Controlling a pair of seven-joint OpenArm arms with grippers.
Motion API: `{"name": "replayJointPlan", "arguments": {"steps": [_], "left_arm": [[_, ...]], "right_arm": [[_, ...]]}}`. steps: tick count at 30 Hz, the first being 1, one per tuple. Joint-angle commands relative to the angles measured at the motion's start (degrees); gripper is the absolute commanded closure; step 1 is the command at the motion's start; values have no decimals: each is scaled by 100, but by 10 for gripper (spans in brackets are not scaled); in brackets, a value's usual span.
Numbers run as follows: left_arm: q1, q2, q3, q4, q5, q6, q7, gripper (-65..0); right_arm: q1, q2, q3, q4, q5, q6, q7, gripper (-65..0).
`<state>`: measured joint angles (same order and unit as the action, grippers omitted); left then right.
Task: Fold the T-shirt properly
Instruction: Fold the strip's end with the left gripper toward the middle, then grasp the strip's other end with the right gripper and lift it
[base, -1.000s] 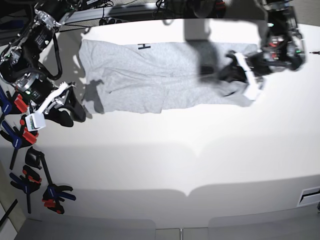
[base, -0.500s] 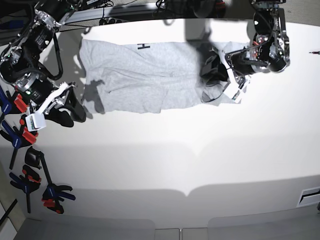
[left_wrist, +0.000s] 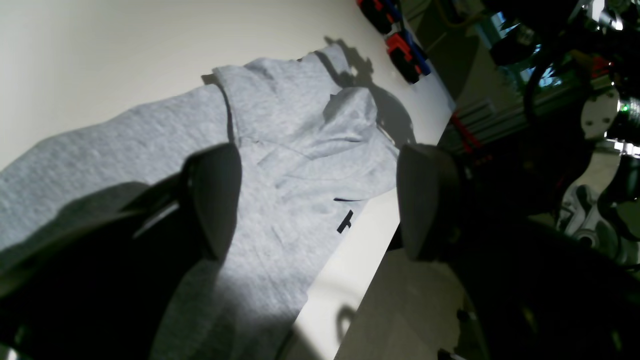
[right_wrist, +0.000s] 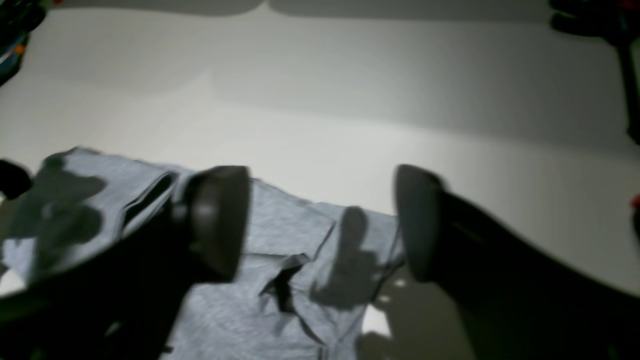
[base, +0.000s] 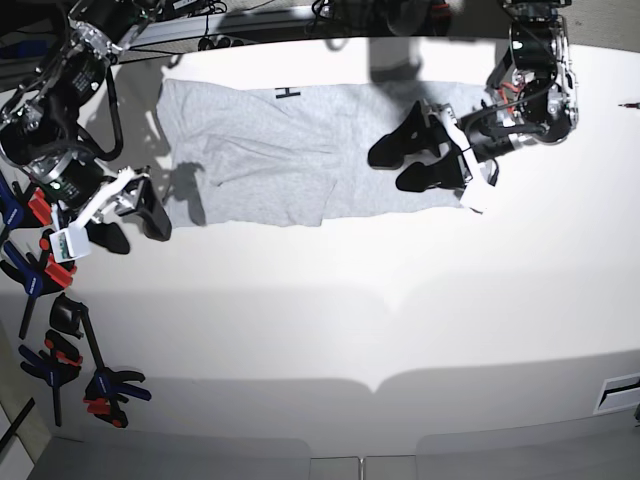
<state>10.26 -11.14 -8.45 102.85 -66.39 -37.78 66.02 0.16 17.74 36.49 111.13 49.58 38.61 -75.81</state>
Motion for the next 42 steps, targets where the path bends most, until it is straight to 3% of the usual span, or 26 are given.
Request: {"name": "replayJointPlan", "arguments": {"steps": [1,4,8,10,17,23,32,37,40,42], "left_arm": [[-61,-20,-13,101,-162,-42,-74,-445],[-61,-17,-13,103,-162,-42,-74,-445],[-61,-17,-13,103,-162,-42,-74,-445],[-61,-17,-13,103,-162,-42,-74,-445],[-61,-20,-13,101,-160,-42,-70,-445],[-61,-17,-13,101,-157,-42,-72,-445],[-61,-17,-13,101,-160,-44,-50,-445],[-61,-20,-13,101,-160,-44,-9,-445],[-63,-20,-13,103,-162,-44,-9,-445],[-61,-17,-13,101,-160,-42,-9,-445]], "right_arm": [[76,85,26,98,-105,-39,195,-463],[76,85,26,98,-726,-205,245,-462],[74,87,26,-55,-2048,-785,608,-462],[76,87,26,-354,-2286,-911,796,-462],[72,83,24,-2135,-2142,-903,442,-462],[61,42,24,-2771,-1314,-479,140,-462],[-278,-848,-46,-2771,-1296,-385,127,-462],[-415,-1084,-101,-2769,-1292,-306,219,-460],[-400,-1126,-98,-2769,-1176,-304,225,-406],[-396,-1123,-98,-2769,-1145,-304,256,-292]]}}
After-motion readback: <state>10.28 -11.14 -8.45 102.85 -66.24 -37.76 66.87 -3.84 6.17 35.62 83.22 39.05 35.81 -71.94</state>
